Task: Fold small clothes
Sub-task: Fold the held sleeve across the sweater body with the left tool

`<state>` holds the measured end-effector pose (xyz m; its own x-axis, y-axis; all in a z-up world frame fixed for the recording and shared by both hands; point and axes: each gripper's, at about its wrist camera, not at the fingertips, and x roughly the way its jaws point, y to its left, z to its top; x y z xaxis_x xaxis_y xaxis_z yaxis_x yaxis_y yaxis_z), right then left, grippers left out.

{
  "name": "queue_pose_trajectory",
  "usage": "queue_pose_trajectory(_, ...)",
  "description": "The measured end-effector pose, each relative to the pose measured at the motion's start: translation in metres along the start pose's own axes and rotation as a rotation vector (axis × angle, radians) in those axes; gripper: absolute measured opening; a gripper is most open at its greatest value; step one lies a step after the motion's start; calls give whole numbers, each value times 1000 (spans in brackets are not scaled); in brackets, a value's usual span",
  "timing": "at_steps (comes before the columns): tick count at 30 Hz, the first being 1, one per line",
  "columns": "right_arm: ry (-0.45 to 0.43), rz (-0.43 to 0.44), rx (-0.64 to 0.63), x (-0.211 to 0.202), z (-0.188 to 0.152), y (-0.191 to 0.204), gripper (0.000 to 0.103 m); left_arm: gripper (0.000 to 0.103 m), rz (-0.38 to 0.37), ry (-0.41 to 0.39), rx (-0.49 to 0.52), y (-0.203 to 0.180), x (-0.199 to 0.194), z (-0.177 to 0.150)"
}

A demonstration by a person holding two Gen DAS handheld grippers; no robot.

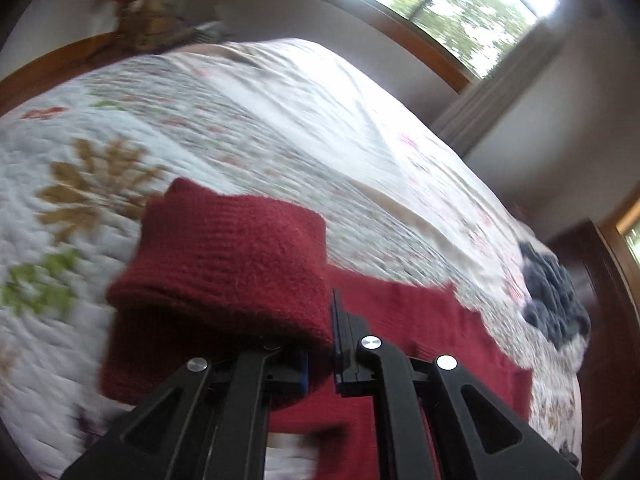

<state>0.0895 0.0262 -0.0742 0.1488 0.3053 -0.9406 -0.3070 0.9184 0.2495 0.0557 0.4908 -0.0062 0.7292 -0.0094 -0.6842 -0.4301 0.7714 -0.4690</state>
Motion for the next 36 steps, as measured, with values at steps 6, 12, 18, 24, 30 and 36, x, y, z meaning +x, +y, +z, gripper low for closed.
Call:
queue_pose_trajectory(6,-7,16,20,-3,-4,-11,59,8,-108,81,47,-74,41,-43)
queue_pose_trajectory(12,-10,45,40,-3,-8,-23,59,8,-168,118,62,-121,62,-71)
queue_pose_trajectory(18,-17,55,32,-2,-11,-25,59,8,-174,181,76,-141,87,-97)
queue_pose_trajectory(24,-14,51,24,-1,-12,-25,59,9,-141,248,60,-129,109,-117)
queue_pose_trajectory(30,-4,48,22,4,-8,-23,61,12,-173,271,82,-121,95,-125)
queue_pose_trajectory(36,6,35,3,9,-2,-18,61,18,-174,280,143,-95,39,-123)
